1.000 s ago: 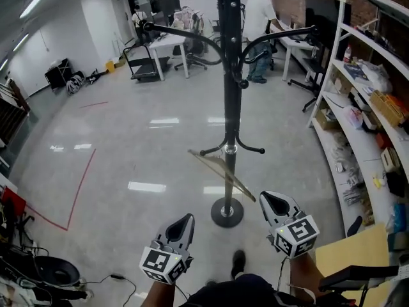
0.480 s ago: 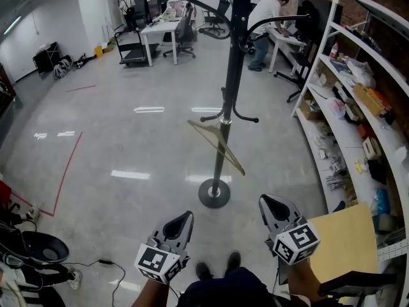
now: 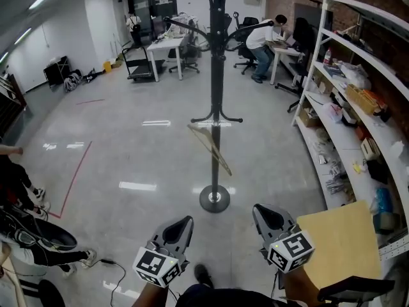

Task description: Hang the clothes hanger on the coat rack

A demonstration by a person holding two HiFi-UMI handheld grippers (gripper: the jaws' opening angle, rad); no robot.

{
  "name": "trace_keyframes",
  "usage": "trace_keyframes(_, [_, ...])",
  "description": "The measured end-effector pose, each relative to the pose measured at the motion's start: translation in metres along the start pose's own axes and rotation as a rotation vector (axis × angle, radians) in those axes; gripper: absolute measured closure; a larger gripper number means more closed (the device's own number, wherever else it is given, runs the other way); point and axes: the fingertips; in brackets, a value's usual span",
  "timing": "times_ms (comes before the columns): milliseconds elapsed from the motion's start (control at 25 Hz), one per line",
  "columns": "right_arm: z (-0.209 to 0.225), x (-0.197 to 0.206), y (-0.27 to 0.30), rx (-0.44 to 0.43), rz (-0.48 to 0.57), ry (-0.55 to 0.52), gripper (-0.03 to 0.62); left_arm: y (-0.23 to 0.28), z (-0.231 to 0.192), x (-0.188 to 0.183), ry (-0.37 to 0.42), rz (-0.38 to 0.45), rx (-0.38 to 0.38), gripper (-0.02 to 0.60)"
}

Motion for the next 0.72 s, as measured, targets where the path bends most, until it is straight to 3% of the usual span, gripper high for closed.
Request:
trace_keyframes(320, [0.006, 0.036, -0.098, -0.060, -0.050, 0.024, 0.586, -0.026, 0.107, 0.006, -0.003, -0.029, -0.005, 0.581])
trace_keyframes(720, [-0.014, 0.035, -0.148, -0.083, -0.011, 0.058, 0.585, -0.088, 0.152, 0.005, 0.011, -0.074, -0.061, 0.581])
Point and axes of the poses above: the fingertips, and each gripper's own axes: y forward along the fingers, z to its right, x out of its underside, and after that the axes turned 5 degrees about y, right-handed
